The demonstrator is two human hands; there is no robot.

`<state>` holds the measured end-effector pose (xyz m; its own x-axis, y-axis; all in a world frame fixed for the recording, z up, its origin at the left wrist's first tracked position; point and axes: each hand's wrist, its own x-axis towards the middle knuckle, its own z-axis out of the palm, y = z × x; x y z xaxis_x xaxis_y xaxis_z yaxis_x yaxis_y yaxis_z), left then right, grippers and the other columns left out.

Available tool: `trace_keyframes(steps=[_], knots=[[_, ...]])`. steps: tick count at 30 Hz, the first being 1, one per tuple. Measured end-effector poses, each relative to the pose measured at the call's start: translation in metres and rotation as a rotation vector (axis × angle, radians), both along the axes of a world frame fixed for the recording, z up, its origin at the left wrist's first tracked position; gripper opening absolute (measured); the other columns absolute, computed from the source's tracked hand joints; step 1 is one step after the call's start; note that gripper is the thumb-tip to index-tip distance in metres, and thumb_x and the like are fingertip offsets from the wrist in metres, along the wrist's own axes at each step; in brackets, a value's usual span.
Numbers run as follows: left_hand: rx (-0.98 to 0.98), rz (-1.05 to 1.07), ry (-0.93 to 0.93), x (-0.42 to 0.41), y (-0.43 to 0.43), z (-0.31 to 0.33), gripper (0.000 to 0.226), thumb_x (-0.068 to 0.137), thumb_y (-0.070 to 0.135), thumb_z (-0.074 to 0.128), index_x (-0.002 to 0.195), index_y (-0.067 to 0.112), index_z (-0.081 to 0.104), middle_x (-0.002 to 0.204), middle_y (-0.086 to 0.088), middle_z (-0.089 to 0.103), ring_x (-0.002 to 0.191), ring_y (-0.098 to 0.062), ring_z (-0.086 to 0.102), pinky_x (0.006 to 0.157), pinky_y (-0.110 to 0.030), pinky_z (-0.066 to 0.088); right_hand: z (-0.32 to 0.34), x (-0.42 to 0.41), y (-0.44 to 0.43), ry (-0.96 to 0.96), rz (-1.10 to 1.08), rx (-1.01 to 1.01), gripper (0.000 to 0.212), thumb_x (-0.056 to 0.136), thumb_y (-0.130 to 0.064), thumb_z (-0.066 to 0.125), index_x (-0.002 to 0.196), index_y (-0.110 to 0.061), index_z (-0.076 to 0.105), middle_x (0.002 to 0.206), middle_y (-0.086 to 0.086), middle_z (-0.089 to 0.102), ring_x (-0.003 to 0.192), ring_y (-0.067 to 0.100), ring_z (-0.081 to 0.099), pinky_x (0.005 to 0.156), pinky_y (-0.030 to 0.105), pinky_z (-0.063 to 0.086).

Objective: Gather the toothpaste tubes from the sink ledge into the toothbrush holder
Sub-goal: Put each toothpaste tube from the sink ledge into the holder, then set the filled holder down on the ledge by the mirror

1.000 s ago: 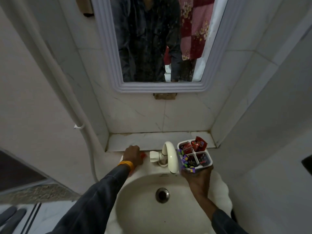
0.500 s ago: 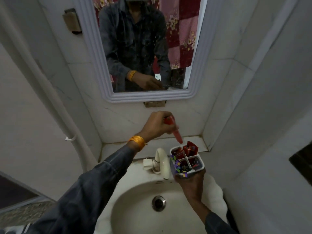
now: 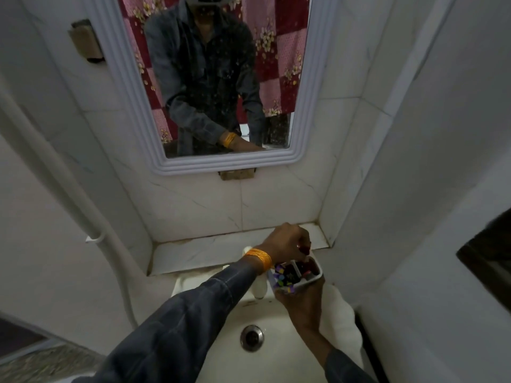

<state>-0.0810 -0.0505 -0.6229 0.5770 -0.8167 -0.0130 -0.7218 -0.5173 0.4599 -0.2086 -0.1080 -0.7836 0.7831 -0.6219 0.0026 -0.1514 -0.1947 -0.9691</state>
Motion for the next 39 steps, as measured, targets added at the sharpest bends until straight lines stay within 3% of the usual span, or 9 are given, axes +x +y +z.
trace_keyframes(steps=[2,6,10,14,16,22,27,32,39], knots=[[-0.005,0.018,0.016,0.005,0.006,0.001,0.026,0.074,0.024,0.078,0.098,0.017,0.073,0.101,-0.002,0.076,0.09,-0.018,0.067,0.078,-0.03,0.053,-0.003,0.001,-0.001,-0.014,-0.025,0.001,0.112,0.057,-0.019,0.104,0.152,-0.01,0.045,0.141,0.003,0.064,0.126,-0.002,0.063,0.096,0.013,0.055],[-0.074,0.123,0.072,0.014,0.024,0.0,0.018,0.079,0.023,0.073,0.095,0.015,0.074,0.1,-0.002,0.076,0.087,-0.019,0.07,0.083,-0.035,0.057,-0.004,0.0,0.003,0.016,-0.084,0.004,0.122,0.049,-0.047,0.105,0.153,-0.028,0.044,0.144,-0.007,0.064,0.131,0.013,0.065,0.101,0.046,0.061],[-0.13,0.231,0.067,0.02,0.041,-0.002,0.017,0.084,0.024,0.07,0.096,0.013,0.074,0.1,-0.004,0.076,0.087,-0.02,0.07,0.082,-0.036,0.058,0.006,0.002,0.002,0.031,-0.13,-0.059,0.117,0.045,-0.041,0.105,0.147,-0.029,0.048,0.135,-0.009,0.069,0.123,0.013,0.069,0.097,0.043,0.063],[-0.187,0.346,0.014,0.037,0.05,-0.001,0.024,0.089,0.038,0.065,0.098,0.017,0.071,0.099,0.0,0.075,0.087,-0.017,0.069,0.077,-0.034,0.057,0.02,0.018,-0.014,0.051,-0.138,-0.093,0.12,0.041,-0.062,0.102,0.145,-0.032,0.052,0.132,-0.011,0.07,0.123,0.009,0.068,0.096,0.04,0.063],[-0.228,0.39,-0.049,0.047,0.052,0.001,0.028,0.091,0.044,0.06,0.1,0.019,0.069,0.101,0.0,0.073,0.089,-0.017,0.068,0.077,-0.035,0.056,0.034,0.028,-0.022,0.031,-0.172,-0.089,0.123,0.039,-0.059,0.102,0.146,-0.025,0.051,0.133,-0.007,0.07,0.123,0.012,0.068,0.098,0.039,0.062],[-0.124,0.394,-0.194,0.065,0.044,-0.008,0.054,0.094,0.048,0.053,0.137,0.015,0.05,0.138,-0.01,0.054,0.121,-0.028,0.055,0.098,-0.037,0.046,0.073,0.081,-0.061,-0.045,-0.264,-0.088,0.122,0.04,-0.055,0.097,0.147,-0.019,0.052,0.136,0.003,0.069,0.124,0.023,0.068,0.1,0.044,0.06],[-0.017,0.335,-0.303,0.073,0.035,-0.023,0.078,0.087,0.063,0.025,0.144,0.014,0.043,0.151,-0.015,0.042,0.135,-0.035,0.044,0.105,-0.045,0.04,0.07,0.107,-0.083,0.015,-0.315,-0.09,0.134,0.035,-0.064,0.09,0.149,-0.011,0.045,0.139,0.014,0.063,0.128,0.038,0.064,0.101,0.05,0.058],[0.014,0.306,-0.334,0.078,0.033,-0.034,0.074,0.089,0.058,0.027,0.142,0.011,0.046,0.149,-0.018,0.045,0.135,-0.037,0.046,0.106,-0.049,0.04,0.041,0.108,-0.081,0.062,-0.333,-0.086,0.126,0.044,-0.035,0.107,0.147,0.0,0.044,0.139,0.021,0.062,0.127,0.04,0.064,0.102,0.047,0.057],[0.039,0.317,-0.3,0.072,0.035,-0.027,0.078,0.087,0.06,0.02,0.147,0.013,0.039,0.155,-0.015,0.037,0.142,-0.033,0.036,0.113,-0.047,0.031,0.042,0.111,-0.072,0.073,-0.346,-0.089,0.139,0.039,-0.063,0.092,0.15,0.004,0.04,0.139,0.023,0.053,0.132,0.045,0.055,0.104,0.057,0.055]])
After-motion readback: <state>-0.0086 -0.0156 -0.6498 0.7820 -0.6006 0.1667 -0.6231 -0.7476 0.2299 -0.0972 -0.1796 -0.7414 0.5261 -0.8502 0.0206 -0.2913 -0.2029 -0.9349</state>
